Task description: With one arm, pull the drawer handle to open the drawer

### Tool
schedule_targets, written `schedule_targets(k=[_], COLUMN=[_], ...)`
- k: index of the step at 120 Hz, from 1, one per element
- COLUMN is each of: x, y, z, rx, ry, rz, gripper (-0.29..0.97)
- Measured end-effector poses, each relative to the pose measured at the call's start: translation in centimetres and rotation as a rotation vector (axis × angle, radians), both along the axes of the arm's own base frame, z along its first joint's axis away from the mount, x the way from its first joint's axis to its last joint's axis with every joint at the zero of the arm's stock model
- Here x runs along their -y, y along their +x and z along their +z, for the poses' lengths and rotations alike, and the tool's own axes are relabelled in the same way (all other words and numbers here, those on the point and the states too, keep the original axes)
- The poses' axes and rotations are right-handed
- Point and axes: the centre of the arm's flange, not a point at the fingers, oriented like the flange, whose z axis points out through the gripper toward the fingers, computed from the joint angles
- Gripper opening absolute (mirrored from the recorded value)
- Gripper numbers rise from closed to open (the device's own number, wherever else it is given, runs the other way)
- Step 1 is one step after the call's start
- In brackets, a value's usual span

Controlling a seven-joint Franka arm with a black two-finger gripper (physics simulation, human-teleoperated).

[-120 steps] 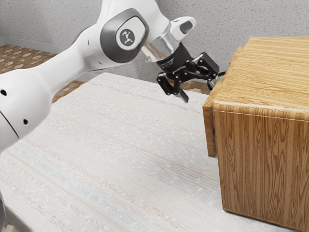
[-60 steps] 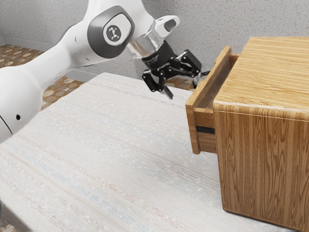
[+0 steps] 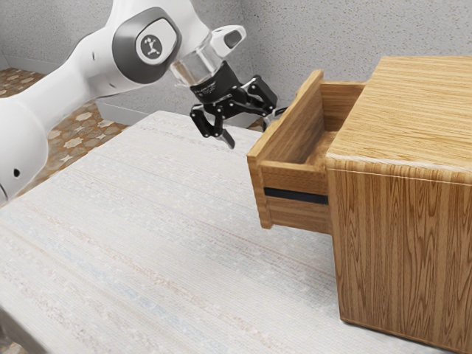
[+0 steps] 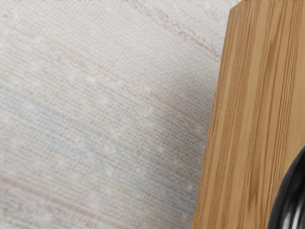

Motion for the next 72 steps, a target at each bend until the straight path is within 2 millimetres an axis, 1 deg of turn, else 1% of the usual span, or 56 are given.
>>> schedule_targets(k=[20, 33, 36, 41, 46, 53, 63, 72], x=[-2.4, -4.6, -5.1, -5.7, -6.2, -5.9, -3.9, -0.8], y=[-0.7, -1.3, -1.6, -2.8, -4.4, -6.9, -10.0, -11.9], z=[0.6, 1.0, 1.5, 3.4, 6.3, 9.8, 13.7, 15.5], rx=[-0.009, -0.017, -0.015, 0.007, 0.04, 0.081, 0.118, 0.121], ry=[0.02, 0.038, 0.043, 0.055, 0.071, 0.092, 0.116, 0.135], rz=[0.033, 0.063, 0.071, 0.084, 0.098, 0.105, 0.084, 0.035], gripper=[0.68, 0.68, 0.68, 0.68, 0.68, 0.68, 0.68, 0.68])
